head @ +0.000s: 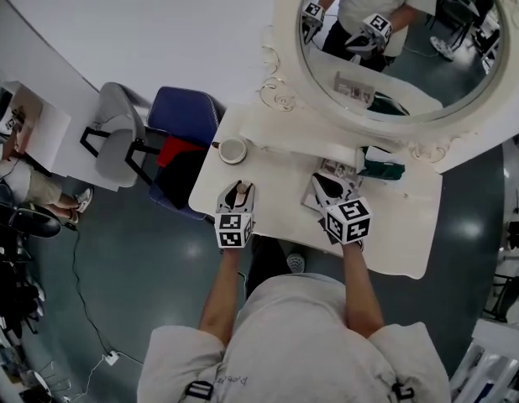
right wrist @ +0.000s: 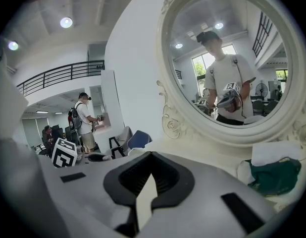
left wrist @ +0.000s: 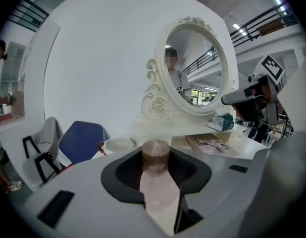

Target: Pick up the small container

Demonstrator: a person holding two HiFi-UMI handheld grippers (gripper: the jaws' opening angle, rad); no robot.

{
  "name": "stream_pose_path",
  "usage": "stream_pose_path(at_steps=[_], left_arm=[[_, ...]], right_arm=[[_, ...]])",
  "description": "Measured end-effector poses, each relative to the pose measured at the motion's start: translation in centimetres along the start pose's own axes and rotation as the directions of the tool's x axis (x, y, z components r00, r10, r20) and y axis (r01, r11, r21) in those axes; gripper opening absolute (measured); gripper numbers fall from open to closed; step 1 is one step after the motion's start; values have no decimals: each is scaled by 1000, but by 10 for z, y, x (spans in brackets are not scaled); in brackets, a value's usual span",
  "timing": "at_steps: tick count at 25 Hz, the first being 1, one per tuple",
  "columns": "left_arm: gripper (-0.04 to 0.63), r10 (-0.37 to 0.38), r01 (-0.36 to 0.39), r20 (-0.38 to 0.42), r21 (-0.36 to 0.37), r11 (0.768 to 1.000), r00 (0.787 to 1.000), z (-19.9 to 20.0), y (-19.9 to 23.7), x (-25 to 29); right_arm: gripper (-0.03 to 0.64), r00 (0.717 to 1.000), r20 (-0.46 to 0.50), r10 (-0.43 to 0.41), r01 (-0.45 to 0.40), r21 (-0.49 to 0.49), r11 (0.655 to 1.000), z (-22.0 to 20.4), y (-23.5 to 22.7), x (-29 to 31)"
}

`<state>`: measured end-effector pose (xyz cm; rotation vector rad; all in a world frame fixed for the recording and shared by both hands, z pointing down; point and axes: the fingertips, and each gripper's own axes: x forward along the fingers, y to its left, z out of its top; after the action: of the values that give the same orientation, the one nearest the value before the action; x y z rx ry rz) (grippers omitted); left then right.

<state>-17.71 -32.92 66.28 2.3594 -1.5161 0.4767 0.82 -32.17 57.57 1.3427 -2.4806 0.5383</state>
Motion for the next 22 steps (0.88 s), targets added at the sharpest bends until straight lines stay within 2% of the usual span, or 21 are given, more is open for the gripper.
stream_pose_path(at_steps=[5, 10, 17, 22], left_arm=[[152, -16, 15, 25, 14, 1000, 1000, 37, -16, -20], [152, -73, 73, 42, 5, 997, 996, 74, -34, -42], [152, -123, 121, 68, 39, 992, 990, 128, -64, -68], [152, -110, 102, 102, 76, 992, 989, 150, -79, -87]], right_arm=[[5, 999, 36, 3, -3, 11, 1000, 8, -1, -11], [5, 997, 76, 8, -11, 30, 1000, 12, 3, -23], [5, 993, 118, -3, -4, 59, 998, 14, 3, -42], [5, 991, 133, -15, 5, 74, 997, 11, 6, -53]])
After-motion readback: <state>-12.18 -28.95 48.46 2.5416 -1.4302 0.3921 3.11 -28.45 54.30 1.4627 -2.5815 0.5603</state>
